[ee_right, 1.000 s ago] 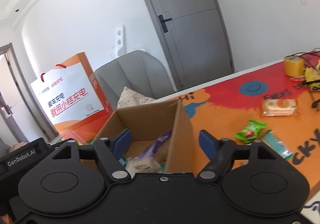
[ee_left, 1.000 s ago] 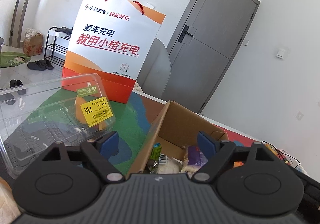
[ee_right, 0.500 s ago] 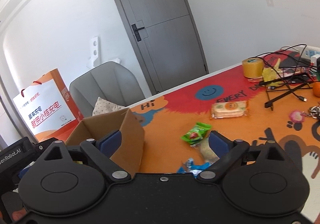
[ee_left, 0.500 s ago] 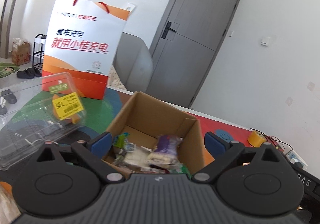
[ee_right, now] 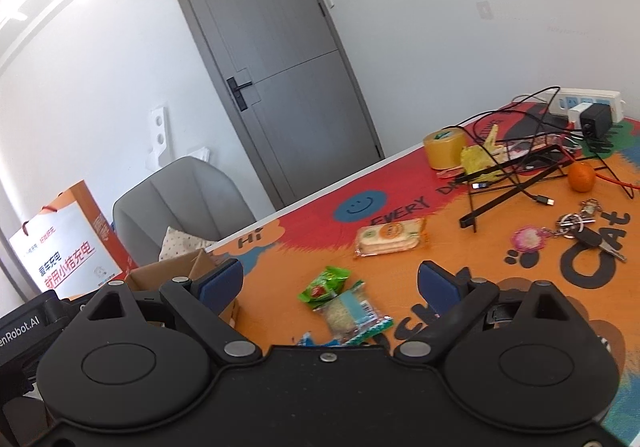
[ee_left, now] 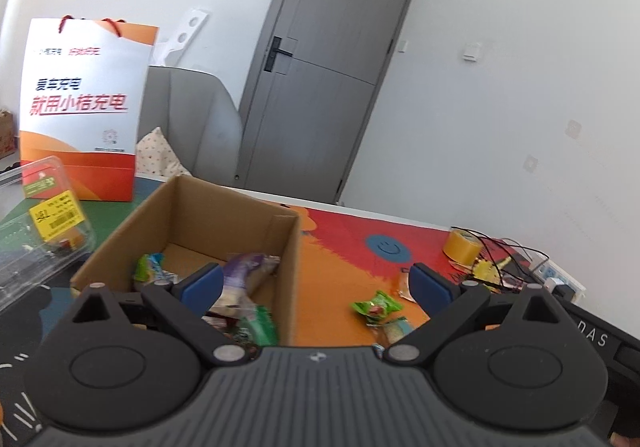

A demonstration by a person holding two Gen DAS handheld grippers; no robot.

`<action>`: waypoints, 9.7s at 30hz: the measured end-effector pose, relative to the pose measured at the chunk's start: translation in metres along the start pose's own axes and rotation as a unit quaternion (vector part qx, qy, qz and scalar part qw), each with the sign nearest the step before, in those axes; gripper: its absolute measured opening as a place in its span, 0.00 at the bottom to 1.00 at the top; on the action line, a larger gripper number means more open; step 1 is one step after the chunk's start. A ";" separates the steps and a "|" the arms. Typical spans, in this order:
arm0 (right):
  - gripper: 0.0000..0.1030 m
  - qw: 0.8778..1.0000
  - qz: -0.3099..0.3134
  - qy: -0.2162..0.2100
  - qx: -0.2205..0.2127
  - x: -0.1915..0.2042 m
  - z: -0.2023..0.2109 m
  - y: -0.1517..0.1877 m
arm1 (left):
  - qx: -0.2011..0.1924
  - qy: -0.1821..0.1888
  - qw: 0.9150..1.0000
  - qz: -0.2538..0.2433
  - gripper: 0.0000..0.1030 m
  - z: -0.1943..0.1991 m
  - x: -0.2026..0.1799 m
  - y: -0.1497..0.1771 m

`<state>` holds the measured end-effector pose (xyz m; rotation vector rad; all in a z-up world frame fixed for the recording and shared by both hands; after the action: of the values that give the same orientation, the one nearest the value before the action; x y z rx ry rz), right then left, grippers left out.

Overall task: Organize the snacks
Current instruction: 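Move both grippers back toward the remaining snacks, then grasp the blue foil packet with the left gripper while the right grasps a green-striped packet, then carry both held packets over the cardboard box, then open both grippers to drop the blue foil and green-striped packets into the box, then move both grippers back toward the green candy and cracker packets, then grasp the green candy packet with the left gripper while the right grasps the cracker packet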

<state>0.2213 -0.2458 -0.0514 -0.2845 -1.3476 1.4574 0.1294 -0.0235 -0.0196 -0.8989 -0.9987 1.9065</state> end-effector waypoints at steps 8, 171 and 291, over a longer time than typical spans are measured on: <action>0.92 1.000 -0.027 0.008 -0.012 -0.028 0.011 -0.001 | 0.019 0.017 0.999 -0.021 0.95 -0.004 -0.034 0.012; 0.45 0.985 0.085 -0.131 0.077 0.146 -0.111 0.016 | -0.002 -0.068 0.991 0.119 0.60 -0.062 0.119 -0.048; 0.73 0.979 0.121 -0.030 0.162 -0.100 -0.182 -0.054 | 0.158 -0.060 0.979 -0.113 0.28 -0.217 -0.101 0.043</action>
<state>0.4263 -0.2347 -0.1132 -0.1981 -1.1276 1.8740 0.3435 -0.0599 -0.1294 -0.4715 -0.7982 1.8723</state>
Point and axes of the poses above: each gripper's, at about its wrist camera, not at the fingertips, and z roughly against the way its jaws point, x to its left, y to its underside, the point moved 2 cm from there along -z, roughly the way its jaws point, and after that the axes turned 9 degrees about -y, right-handed, at the moved point
